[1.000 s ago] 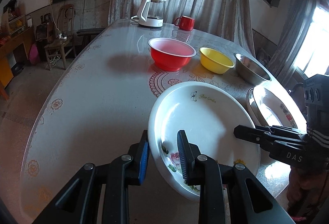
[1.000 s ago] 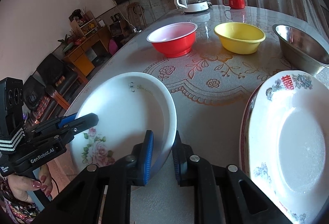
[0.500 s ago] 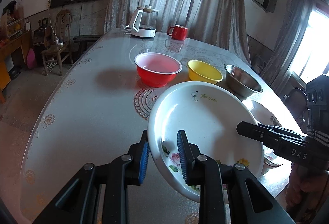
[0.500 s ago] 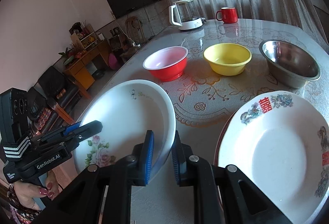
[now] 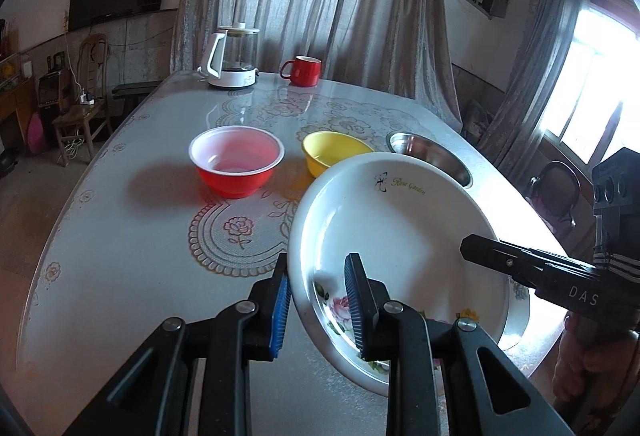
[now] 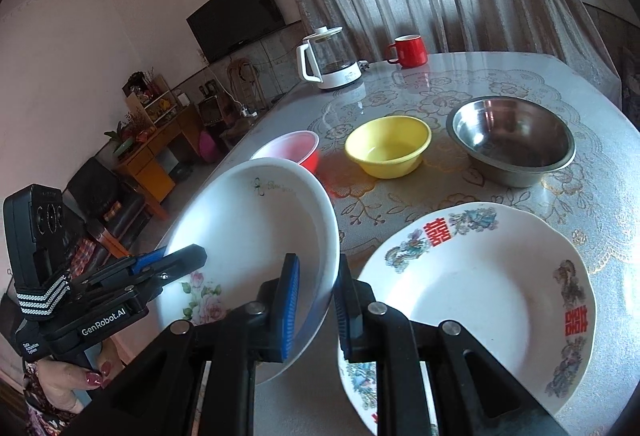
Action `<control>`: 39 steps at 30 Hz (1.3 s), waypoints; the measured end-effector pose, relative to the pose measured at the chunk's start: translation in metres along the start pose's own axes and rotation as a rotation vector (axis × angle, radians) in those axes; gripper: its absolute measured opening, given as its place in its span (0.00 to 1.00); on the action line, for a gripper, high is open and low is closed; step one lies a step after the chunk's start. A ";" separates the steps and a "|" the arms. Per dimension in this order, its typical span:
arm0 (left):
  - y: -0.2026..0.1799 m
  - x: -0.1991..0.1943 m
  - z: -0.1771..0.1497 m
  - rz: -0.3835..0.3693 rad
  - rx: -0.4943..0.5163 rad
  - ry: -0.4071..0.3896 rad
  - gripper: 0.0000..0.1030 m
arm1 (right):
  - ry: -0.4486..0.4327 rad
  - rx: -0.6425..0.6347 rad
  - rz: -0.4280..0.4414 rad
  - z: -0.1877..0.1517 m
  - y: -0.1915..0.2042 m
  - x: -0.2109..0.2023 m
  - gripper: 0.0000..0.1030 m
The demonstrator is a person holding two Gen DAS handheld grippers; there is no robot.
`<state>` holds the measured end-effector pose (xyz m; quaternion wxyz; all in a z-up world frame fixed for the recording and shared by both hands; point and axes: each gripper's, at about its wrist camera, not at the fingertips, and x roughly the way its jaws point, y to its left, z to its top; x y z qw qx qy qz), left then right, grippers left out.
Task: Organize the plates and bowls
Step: 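Lift the pink-rose plate and carry it toward the plate stack, then lower the pink-rose plate onto the red-character plate with both grippers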
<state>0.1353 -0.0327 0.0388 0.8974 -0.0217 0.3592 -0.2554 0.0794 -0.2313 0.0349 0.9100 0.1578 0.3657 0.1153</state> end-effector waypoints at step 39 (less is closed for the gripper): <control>-0.125 0.090 -0.008 -0.078 0.116 0.123 0.28 | -0.004 0.216 -0.146 -0.032 -0.134 -0.056 0.16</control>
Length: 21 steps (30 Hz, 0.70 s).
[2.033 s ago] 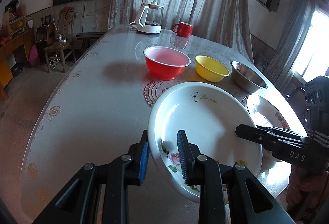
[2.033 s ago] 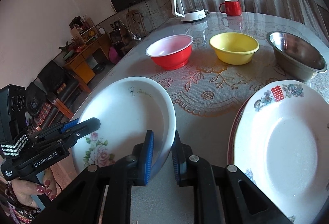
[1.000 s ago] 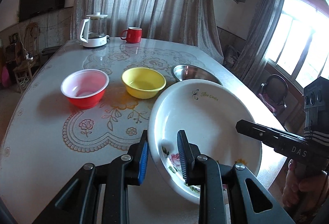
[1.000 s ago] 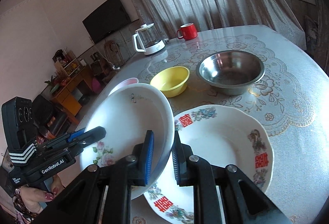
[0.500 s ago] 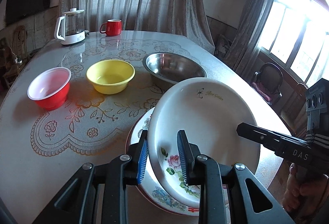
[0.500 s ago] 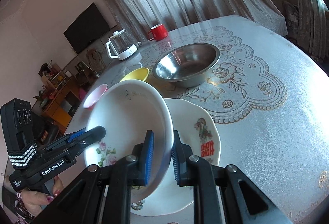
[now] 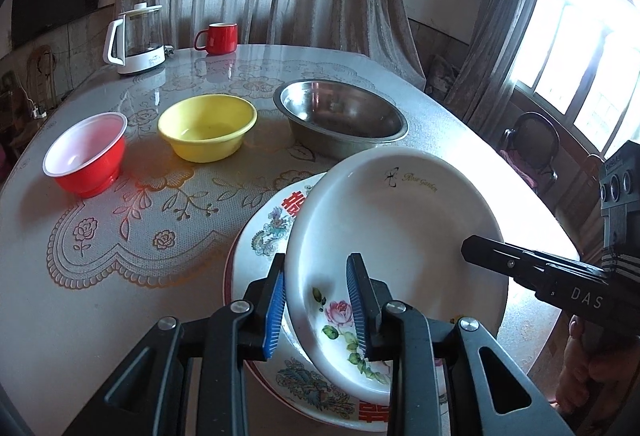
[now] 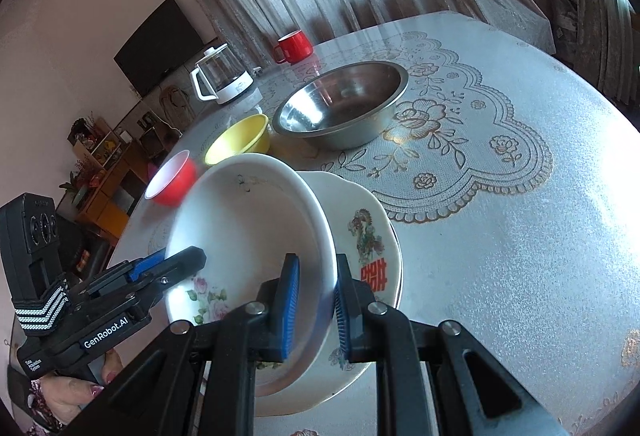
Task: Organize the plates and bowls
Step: 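Lower the pink-rose plate onto the red-character plate with both grippers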
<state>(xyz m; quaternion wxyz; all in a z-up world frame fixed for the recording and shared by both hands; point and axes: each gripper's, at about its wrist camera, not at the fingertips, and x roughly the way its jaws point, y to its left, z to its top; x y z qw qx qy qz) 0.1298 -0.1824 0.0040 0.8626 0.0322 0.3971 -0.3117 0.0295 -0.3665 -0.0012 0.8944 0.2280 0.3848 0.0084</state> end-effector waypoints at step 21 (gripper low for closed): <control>0.000 0.009 -0.006 0.015 0.011 0.023 0.29 | 0.024 -0.017 -0.046 0.001 0.003 0.004 0.16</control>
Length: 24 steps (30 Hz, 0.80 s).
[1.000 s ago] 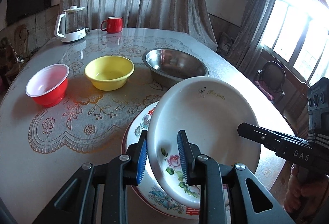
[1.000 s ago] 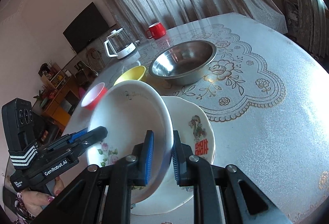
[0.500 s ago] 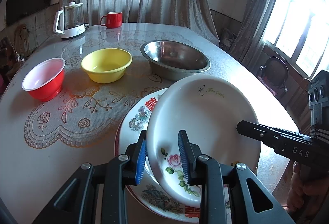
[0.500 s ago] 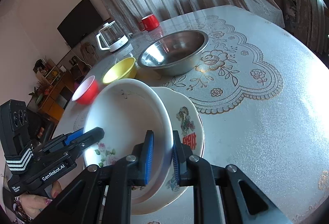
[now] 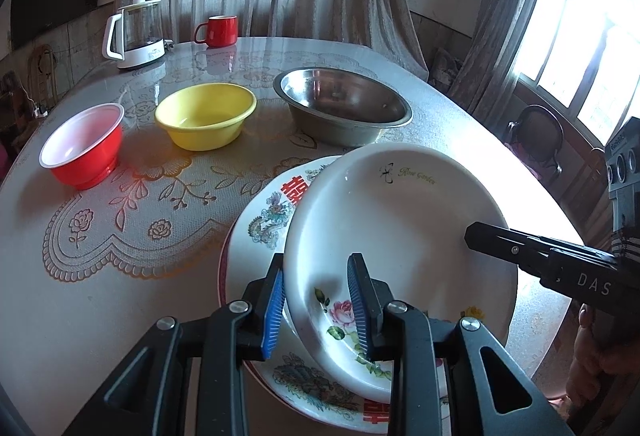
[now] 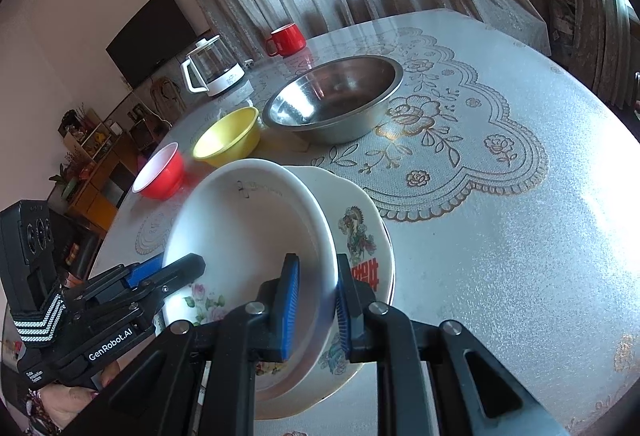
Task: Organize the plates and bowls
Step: 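Lower the pink-rose plate onto the red-character plate with both grippers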
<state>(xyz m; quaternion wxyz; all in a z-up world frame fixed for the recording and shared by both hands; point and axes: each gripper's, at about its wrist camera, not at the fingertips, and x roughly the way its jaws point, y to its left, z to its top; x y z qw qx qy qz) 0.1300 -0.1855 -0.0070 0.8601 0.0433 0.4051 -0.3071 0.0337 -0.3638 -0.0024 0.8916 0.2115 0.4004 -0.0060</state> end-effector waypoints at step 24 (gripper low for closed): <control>-0.001 0.004 -0.003 0.028 0.020 0.010 0.35 | 0.062 -0.051 -0.080 0.007 0.009 0.022 0.22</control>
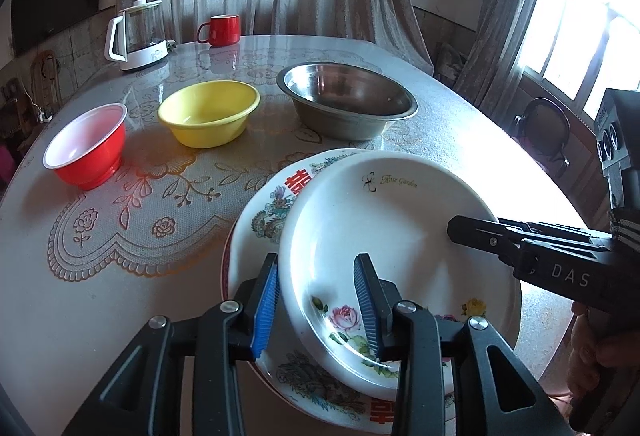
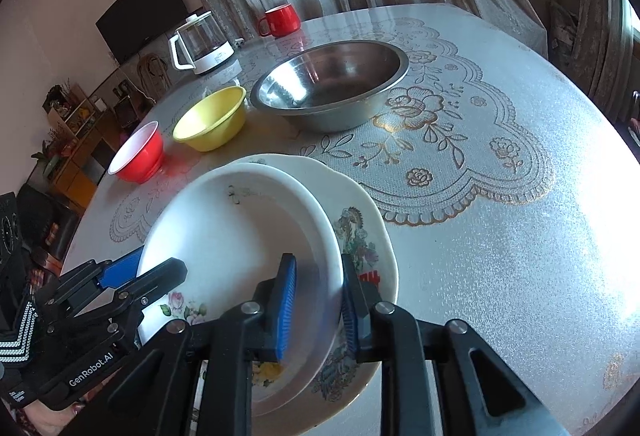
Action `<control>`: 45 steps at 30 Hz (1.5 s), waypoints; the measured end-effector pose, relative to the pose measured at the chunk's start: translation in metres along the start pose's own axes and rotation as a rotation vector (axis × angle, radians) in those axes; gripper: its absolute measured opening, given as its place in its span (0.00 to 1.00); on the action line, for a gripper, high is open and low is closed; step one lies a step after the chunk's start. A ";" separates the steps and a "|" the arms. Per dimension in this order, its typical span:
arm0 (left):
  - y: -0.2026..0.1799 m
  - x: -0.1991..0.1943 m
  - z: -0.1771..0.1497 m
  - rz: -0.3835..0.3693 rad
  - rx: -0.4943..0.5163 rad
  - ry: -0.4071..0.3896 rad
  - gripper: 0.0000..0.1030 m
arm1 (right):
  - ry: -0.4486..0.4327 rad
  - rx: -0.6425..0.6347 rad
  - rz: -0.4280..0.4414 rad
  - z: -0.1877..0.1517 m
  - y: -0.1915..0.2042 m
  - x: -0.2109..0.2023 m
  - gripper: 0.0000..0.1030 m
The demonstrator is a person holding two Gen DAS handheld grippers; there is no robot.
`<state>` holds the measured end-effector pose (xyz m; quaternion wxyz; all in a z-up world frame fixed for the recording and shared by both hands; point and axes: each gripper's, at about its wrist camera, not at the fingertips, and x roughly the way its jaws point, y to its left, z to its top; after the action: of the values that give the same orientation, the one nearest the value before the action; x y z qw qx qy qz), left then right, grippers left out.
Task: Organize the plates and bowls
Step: 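Lower the pink-rose plate onto the red-character plate with both grippers, then open both grippers and withdraw from the plate stack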
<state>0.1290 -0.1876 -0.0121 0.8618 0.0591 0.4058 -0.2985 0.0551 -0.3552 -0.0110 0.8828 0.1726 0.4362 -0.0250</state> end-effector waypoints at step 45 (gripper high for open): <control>-0.001 -0.035 0.000 0.041 0.008 -0.056 0.97 | -0.040 0.023 0.008 -0.017 0.003 -0.028 0.32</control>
<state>0.1111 -0.1726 0.0134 0.8786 0.0621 0.3790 -0.2840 0.0254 -0.3497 0.0025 0.8895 0.1839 0.4173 -0.0298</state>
